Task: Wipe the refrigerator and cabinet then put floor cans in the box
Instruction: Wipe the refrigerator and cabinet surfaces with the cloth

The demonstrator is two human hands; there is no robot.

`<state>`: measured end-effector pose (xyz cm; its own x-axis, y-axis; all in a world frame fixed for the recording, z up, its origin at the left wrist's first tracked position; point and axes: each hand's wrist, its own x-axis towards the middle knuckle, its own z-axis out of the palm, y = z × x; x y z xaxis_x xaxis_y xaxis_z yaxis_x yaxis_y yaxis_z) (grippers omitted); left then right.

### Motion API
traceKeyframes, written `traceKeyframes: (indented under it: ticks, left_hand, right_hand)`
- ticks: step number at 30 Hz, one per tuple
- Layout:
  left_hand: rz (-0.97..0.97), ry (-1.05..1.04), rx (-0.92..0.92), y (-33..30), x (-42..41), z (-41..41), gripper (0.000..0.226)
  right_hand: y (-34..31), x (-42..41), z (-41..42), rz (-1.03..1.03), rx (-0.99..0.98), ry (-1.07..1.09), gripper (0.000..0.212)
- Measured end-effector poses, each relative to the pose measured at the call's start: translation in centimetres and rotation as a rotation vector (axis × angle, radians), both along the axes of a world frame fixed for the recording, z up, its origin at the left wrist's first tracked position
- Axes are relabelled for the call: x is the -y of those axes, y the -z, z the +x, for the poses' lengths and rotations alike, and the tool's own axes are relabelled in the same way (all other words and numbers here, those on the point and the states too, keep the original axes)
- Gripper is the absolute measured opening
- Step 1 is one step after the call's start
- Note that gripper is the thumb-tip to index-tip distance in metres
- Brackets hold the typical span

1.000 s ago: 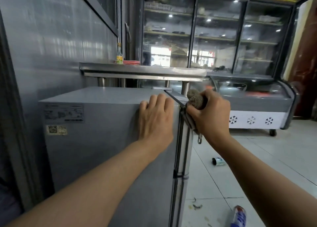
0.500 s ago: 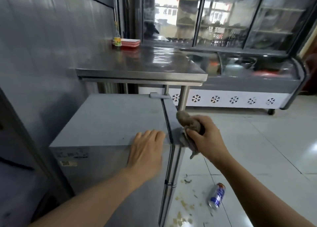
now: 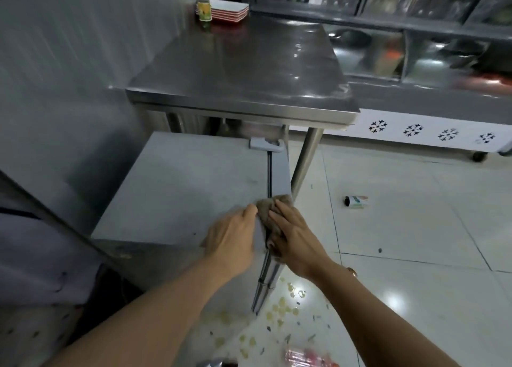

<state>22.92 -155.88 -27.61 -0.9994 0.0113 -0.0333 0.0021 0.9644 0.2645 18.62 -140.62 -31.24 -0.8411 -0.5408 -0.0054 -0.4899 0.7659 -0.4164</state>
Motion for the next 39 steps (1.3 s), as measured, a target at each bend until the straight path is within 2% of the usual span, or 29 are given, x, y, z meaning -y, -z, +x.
traceKeyframes:
  ticks: [4, 9, 17, 26, 34, 39]
  left_hand:
    - [-0.011, -0.005, 0.053, 0.2, 0.2, -1.9, 0.038]
    - [-0.071, 0.026, 0.114, 0.5, 1.2, -5.3, 0.047]
    - [-0.003, 0.032, 0.163, 0.5, 1.3, -10.7, 0.066]
    - [-0.030, 0.038, 0.106, 0.3, 1.5, -12.9, 0.057]
    - [-0.038, 0.006, 0.097, 0.6, 1.0, -13.0, 0.057]
    - [-0.047, -0.029, 0.146, 0.6, 0.4, -12.4, 0.059]
  right_hand:
    - [-0.1, 0.6, -3.7, 0.042, 0.020, -0.007, 0.069]
    - [0.1, 1.7, -7.7, 0.022, 0.041, 0.047, 0.067]
    - [0.4, 4.1, -13.4, 0.033, 0.075, 0.204, 0.065]
    - [0.9, 5.4, -16.2, -0.049, 0.059, 0.322, 0.068]
    - [0.1, 5.0, -20.6, -0.130, 0.181, 0.341, 0.074]
    - [-0.6, 4.5, -22.4, -0.261, 0.348, 0.478, 0.053]
